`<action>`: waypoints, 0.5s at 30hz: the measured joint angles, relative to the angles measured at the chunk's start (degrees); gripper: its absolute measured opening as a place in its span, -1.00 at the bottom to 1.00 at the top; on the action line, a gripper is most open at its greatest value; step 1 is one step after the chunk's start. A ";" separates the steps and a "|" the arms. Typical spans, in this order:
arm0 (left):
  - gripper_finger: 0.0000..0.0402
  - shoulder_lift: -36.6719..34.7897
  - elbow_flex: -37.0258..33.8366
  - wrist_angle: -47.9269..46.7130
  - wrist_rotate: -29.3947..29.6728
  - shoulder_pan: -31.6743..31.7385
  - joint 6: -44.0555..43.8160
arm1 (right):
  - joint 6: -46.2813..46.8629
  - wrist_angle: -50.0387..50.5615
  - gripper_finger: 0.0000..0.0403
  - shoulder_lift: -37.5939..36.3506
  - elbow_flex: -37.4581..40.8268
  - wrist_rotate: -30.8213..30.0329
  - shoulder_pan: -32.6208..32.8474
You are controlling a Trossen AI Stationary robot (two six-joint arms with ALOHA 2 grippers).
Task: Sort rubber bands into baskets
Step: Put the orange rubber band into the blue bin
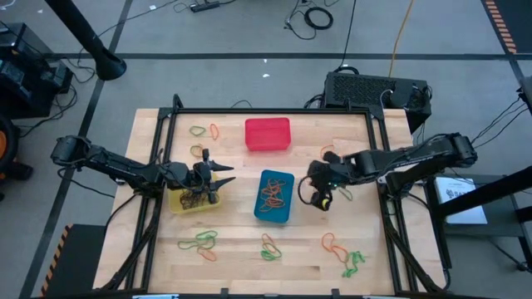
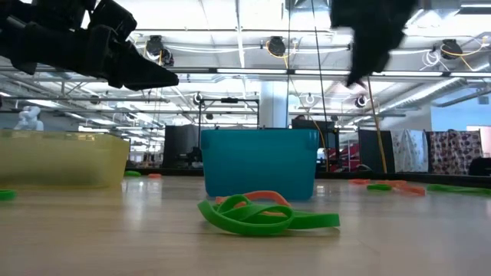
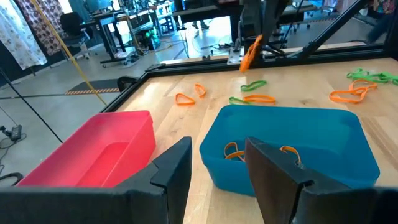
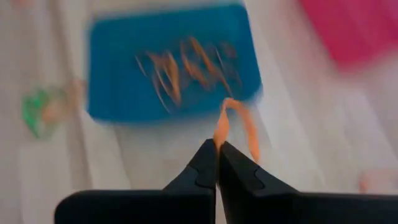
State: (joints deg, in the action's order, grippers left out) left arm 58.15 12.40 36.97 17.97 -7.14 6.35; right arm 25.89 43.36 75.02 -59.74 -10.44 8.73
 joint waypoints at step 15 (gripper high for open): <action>-0.22 0.00 0.00 -0.15 0.00 0.00 -0.02 | -19.36 -33.12 -0.94 14.41 0.23 3.04 0.00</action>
State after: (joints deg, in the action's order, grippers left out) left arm 58.15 12.40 36.82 17.98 -7.14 6.33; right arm 6.54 10.24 89.43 -59.51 -7.40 8.73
